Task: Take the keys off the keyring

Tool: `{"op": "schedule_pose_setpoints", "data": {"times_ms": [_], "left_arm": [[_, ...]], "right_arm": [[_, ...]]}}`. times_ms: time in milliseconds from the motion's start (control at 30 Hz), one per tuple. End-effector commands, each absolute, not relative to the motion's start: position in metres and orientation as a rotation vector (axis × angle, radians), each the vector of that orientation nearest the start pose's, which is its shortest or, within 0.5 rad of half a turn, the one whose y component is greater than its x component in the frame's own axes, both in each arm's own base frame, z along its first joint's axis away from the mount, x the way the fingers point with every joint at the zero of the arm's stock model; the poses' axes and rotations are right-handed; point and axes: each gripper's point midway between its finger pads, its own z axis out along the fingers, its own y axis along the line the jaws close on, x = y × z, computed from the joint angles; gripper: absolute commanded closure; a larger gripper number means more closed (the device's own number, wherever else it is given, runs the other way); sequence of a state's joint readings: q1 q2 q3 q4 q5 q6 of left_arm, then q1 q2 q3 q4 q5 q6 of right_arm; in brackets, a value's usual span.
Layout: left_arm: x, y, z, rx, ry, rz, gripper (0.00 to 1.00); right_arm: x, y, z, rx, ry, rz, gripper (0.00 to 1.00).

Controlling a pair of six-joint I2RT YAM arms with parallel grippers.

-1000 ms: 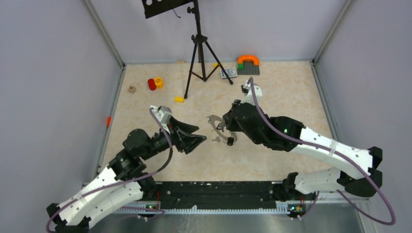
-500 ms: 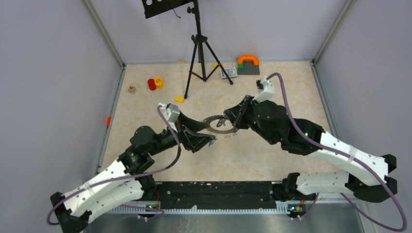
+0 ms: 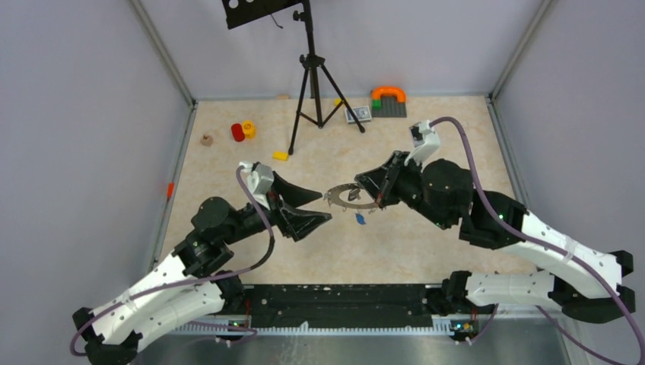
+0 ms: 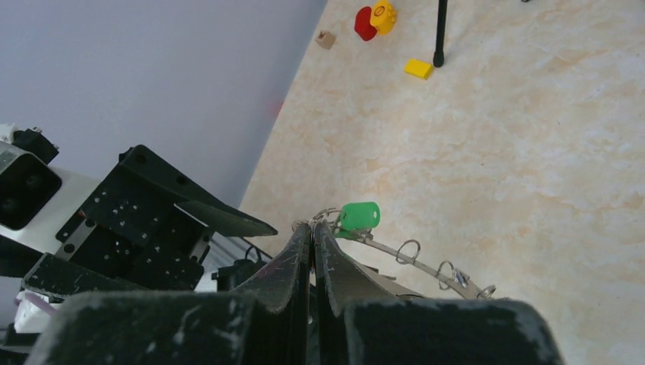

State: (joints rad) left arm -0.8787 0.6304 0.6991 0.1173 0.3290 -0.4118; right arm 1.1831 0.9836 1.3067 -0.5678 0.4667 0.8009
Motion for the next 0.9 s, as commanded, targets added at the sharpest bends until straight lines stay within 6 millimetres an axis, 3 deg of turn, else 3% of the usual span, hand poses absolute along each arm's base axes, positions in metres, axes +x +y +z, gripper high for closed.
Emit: {"op": "schedule_pose_setpoints", "data": {"times_ms": [0, 200, 433, 867], "left_arm": [[0.116, -0.248, 0.379, 0.675, 1.285, -1.220, 0.30], [0.118, -0.245, 0.399, 0.702, 1.223, -1.158, 0.18], [0.112, -0.266, 0.414, 0.773, 1.181, -1.247, 0.26], [0.111, -0.276, 0.425, 0.792, 1.158, -1.296, 0.30]], "right_arm": [[0.157, 0.265, 0.418, -0.100, 1.805, 1.044, 1.00], [0.146, 0.273, 0.427, -0.253, 1.831, 1.029, 1.00], [0.127, 0.286, 0.434, -0.430, 1.809, 1.102, 1.00], [0.102, 0.298, 0.444, -0.601, 1.721, 1.227, 1.00]]}}
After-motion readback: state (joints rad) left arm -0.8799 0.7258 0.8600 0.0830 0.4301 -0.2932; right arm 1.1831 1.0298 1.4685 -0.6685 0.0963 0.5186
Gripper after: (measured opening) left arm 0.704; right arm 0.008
